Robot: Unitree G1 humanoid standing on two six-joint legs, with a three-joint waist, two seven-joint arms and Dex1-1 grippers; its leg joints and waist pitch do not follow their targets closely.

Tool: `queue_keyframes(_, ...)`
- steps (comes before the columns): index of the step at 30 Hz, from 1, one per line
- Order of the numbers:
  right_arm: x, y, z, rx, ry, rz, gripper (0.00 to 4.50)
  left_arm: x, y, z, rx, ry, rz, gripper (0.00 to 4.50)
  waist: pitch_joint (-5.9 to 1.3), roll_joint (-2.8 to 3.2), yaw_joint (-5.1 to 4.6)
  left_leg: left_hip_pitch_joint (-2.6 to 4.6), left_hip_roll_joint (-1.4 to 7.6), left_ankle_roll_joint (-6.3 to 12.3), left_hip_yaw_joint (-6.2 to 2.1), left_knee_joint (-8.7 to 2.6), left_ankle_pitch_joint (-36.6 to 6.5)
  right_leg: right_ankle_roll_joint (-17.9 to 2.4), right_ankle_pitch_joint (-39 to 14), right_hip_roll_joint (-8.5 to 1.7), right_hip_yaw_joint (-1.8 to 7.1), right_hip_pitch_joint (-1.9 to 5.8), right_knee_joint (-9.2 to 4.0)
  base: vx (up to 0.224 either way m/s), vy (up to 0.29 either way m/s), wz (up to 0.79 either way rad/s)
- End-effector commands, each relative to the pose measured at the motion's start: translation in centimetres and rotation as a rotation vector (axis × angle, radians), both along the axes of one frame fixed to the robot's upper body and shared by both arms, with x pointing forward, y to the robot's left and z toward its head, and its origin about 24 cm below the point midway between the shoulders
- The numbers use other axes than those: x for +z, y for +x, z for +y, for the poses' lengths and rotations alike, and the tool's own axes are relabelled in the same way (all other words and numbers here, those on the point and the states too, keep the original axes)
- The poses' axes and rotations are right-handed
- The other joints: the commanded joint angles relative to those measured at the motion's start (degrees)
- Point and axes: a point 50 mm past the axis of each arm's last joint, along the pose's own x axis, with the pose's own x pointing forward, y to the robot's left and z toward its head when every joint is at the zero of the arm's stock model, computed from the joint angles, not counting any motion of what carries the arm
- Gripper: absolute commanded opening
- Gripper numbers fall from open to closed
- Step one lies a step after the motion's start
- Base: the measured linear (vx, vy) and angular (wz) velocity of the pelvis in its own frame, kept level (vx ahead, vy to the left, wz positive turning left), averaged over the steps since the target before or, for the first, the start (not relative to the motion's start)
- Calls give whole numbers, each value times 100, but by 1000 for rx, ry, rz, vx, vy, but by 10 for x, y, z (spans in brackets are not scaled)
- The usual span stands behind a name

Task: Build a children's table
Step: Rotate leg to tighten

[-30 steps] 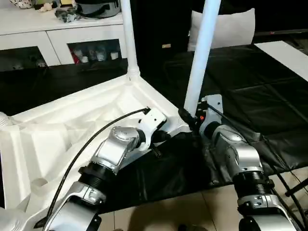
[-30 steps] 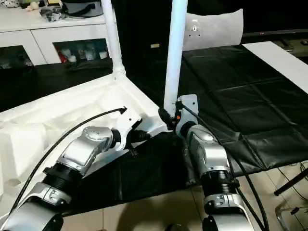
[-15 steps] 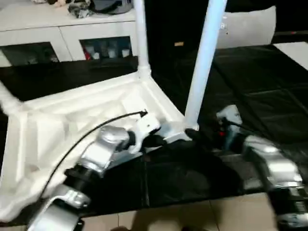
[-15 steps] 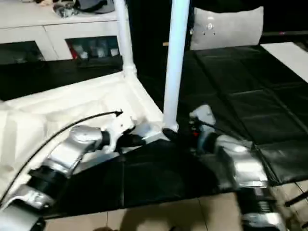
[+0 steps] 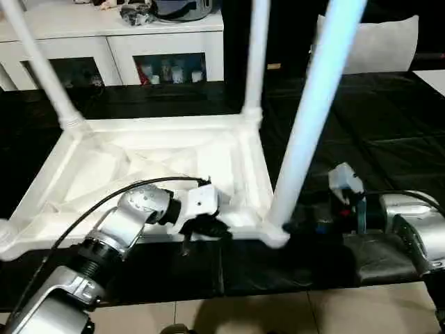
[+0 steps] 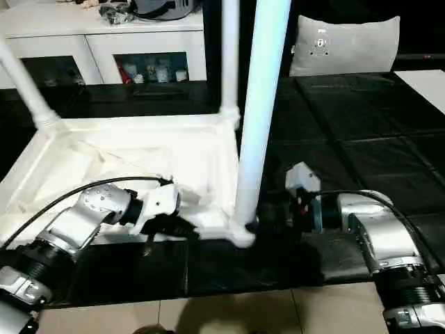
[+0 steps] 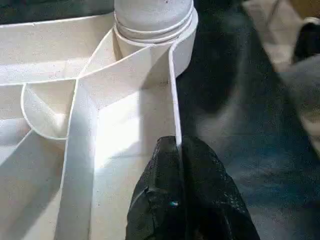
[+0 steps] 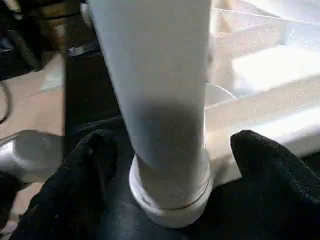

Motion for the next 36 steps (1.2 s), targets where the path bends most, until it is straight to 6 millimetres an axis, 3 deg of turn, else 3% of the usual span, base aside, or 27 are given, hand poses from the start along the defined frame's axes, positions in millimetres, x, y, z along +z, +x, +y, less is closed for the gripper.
queue_keyframes(1, 4, -2, 4, 53, 9, 3, 350, 10, -6, -10, -136, -11, -29, 0, -402, -53, -14, 36, 221, 428, -17, -426, -1366, -1013, -2086, -320, 280, 332, -400, 0, 0, 0)
queue_keyframes(6, 0, -6, 11, 113, 13, 41, 313, 11, -9, -10, -178, -11, -17, 0, -412, -26, 35, 43, 227, 405, -9, -417, -1288, -1112, -1860, -313, 292, 327, -367, 0, 0, 0)
queue_keyframes(12, -2, -9, 14, 149, 24, 72, 239, 12, -9, -11, -188, -14, -13, 0, -414, -52, 38, 36, 218, 389, -9, -416, -1274, -1080, -1908, -315, 290, 339, -369, 0, 0, 0)
queue_keyframes(19, -5, -13, 19, 157, 57, 109, 206, 11, -10, -9, -158, -34, 11, 0, -408, -69, 42, 32, 211, 389, -1, -411, -1210, -1018, -2022, -313, 292, 335, -376, 0, 0, 0)
queue_keyframes(23, -5, -7, 25, 56, 95, 95, 201, 13, -7, -12, -75, -79, 39, 0, -396, -71, 16, 24, 200, 357, 0, -421, -1265, -952, -2216, -308, 277, 336, -396, 0, 0, 0)
queue_keyframes(24, -10, 6, 30, -109, 87, 73, 201, 14, -2, -15, 13, -97, 49, 0, -392, -81, 10, 27, 194, 344, 0, -420, -1288, -915, -2310, -308, 272, 332, -409, 0, 0, 0)
queue_keyframes(25, -10, 6, 30, -109, 87, 73, 200, 14, -2, -15, 13, -97, 49, 0, -369, -66, -19, 31, 185, 260, -7, -434, -1331, -859, -2523, -309, 265, 312, -420, 0, 0, 0)
queue_keyframes(27, -15, 20, 35, -293, 67, 49, 199, 16, 5, -20, 120, -126, 54, 0, -354, -93, -107, 39, 142, 149, -14, -428, -1457, -683, -2957, -314, 225, 316, -485, 0, 0, 0)
queue_keyframes(29, -20, 34, 40, -460, 41, 39, 197, 17, 12, -26, 226, -155, 59, 0, -342, -69, -261, 33, 119, 58, -35, -422, -1619, -514, -3226, -300, 184, 306, -520, 0, 0, 0)
queue_keyframes(31, -23, 44, 43, -610, 20, 38, 196, 17, 17, -32, 313, -163, 57, 0, -338, -82, -404, 5, 85, 25, -58, -414, -1738, -425, -3346, -289, 134, 326, -556, 0, 0, 0)
queue_keyframes(32, -26, 51, 47, -733, 22, 49, 196, 16, 22, -39, 394, -167, 54, 0, -352, -77, -466, 5, 69, 35, -60, -397, -1722, -384, -3373, -298, 128, 327, -572, 0, 0, 0)
queue_keyframes(34, -25, 57, 55, -798, 40, -10, 196, 16, 26, -46, 468, -177, 34, 0, -363, -75, -559, 16, 50, 115, -47, -364, -1691, -388, -3341, -300, 116, 291, -608, 0, 0, 0)
queue_keyframes(36, -24, 57, 57, -807, 45, -29, 196, 16, 27, -47, 482, -179, 30, 0, -370, -80, -579, 22, 47, 188, -31, -357, -1661, -414, -3244, -287, 122, 275, -625, 0, 0, 0)
